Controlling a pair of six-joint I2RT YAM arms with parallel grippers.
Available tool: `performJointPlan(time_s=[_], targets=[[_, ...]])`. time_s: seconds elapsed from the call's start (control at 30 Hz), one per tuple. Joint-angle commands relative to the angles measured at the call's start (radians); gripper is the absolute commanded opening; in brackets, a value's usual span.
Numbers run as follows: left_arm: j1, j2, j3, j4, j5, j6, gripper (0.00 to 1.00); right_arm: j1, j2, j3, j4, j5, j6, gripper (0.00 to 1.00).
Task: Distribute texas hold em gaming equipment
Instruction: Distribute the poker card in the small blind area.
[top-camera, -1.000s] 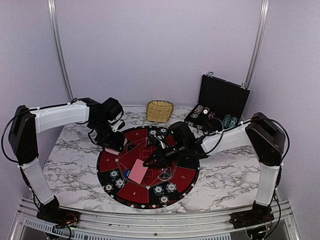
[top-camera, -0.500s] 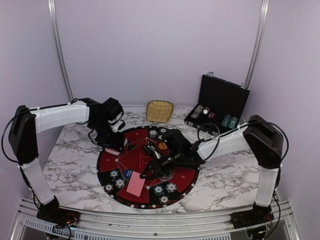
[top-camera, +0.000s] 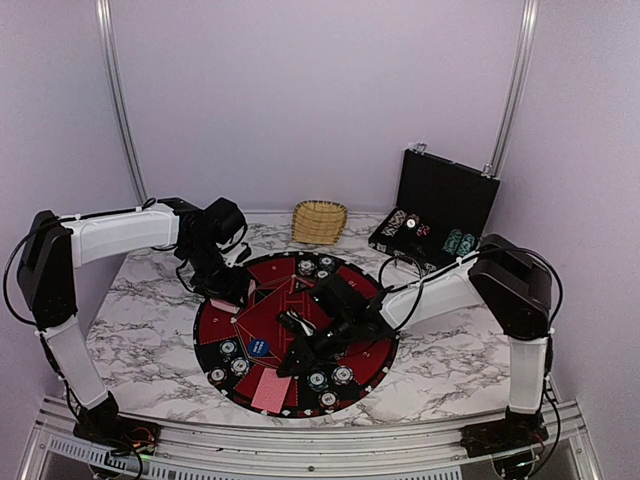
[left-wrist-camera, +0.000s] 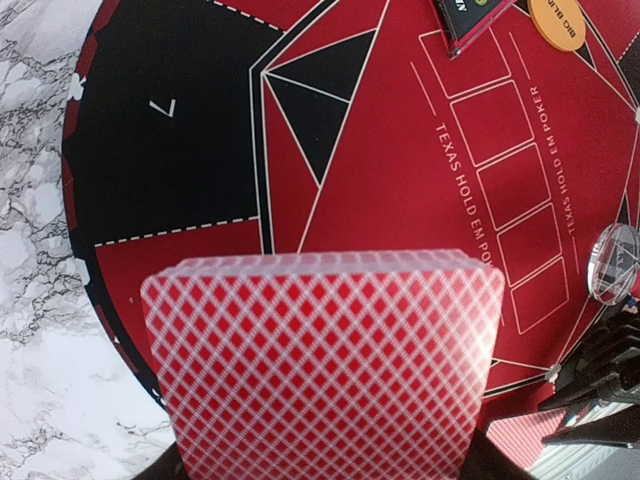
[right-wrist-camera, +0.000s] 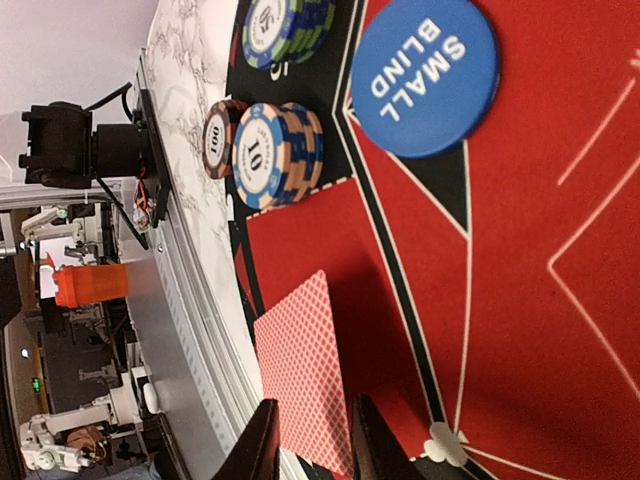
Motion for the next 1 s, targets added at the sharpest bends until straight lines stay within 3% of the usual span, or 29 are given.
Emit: performJointPlan(time_s=[0.0, 0.37, 0.63, 0.97], targets=[[0.007, -0.039, -0.006, 0.011, 0.017, 0.011, 0.58, 0.006, -0.014, 0.067, -0.079, 0.085, -0.048, 0.26], [0.004, -0.04, -0.014, 0.014, 0.042, 0.018, 0.58, -0.012, -0.069, 0.097, -0.118, 0.195, -0.055, 0.44], [-0.035, -0.044, -0.013, 0.015, 0.052, 0.036, 0.57, -0.149, -0.137, 0.048, 0.06, 0.101, 0.055, 0.53], [-0.141, -0.032, 0.017, 0.011, 0.065, 0.092, 0.57, -0.292, -0.098, 0.026, 0.301, -0.044, 0.217, 0.62]])
